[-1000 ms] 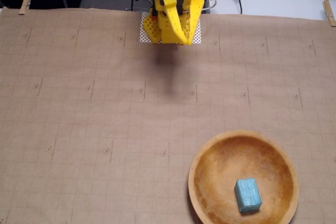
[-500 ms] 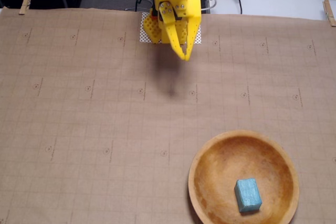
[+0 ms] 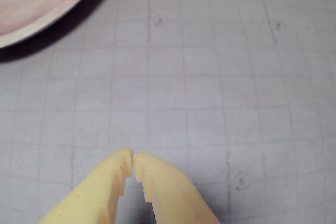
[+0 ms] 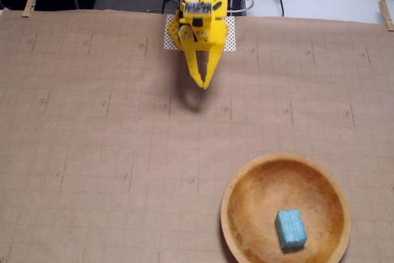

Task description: Grasp a blue block and put it in the bowl.

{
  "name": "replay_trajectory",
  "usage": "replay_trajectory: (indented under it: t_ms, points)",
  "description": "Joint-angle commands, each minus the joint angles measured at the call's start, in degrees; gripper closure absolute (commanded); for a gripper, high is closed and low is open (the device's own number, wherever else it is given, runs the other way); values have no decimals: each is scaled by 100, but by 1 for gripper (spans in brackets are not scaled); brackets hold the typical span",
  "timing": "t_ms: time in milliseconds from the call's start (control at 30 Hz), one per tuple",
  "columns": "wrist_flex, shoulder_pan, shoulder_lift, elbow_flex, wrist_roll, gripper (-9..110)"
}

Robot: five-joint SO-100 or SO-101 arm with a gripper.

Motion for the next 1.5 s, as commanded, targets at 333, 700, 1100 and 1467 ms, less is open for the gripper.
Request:
replay_trajectory:
  t_ms: [333,700,1100,1467]
  points:
    - [545,26,53,809,-62,105]
    - [615,53,62,817,-967,105]
    - [615,44,35,817,-606,105]
    - [615,0,35,817,-642,105]
